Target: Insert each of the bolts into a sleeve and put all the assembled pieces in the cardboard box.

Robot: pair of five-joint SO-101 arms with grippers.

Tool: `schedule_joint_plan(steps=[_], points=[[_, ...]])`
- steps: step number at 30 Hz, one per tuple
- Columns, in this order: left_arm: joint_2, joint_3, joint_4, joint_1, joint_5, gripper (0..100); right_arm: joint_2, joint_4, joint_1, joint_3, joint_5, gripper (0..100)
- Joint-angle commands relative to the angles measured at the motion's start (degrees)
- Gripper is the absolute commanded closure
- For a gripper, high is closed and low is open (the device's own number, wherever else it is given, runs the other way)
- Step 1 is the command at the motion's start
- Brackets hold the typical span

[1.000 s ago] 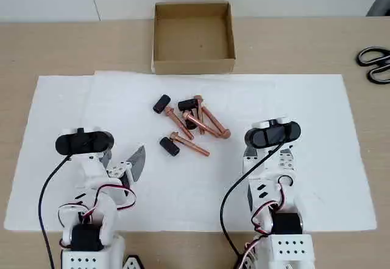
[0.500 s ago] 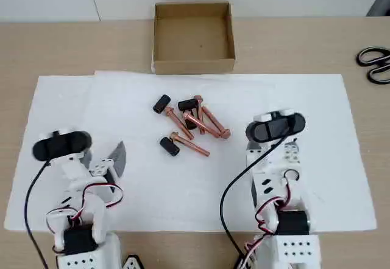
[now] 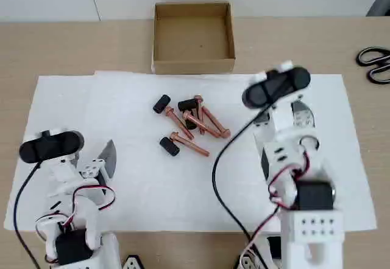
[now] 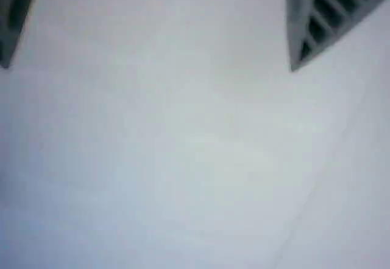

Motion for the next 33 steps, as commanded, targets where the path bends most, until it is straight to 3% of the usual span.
schedule_joint_plan(steps=[1, 6, 12, 21, 27, 33], points=[[-0.26, -5.05, 0.0, -2.11, -0.88, 72, 14.81, 9.45, -0.13, -17.93, 0.18, 79.6], [6.77, -9.01, -2.9, -4.13, -2.81, 72, 34.59, 26.95, -6.37, -35.43, 0.09, 79.6], [30.95, -22.29, -4.66, -4.75, -2.55, 72, 50.86, 38.11, -13.76, -48.09, -0.09, 79.6], [63.56, -33.89, -1.76, -4.75, -2.55, 72, 53.76, 34.24, -19.21, -50.55, -8.7, 79.6], [63.74, -31.08, -9.67, -4.75, 3.34, 72, 63.16, 25.89, -28.62, -50.55, -10.37, 79.6], [62.15, -27.03, -13.27, -4.66, 4.31, 72, 73.54, 19.91, -34.42, -52.48, -13.98, 79.6]])
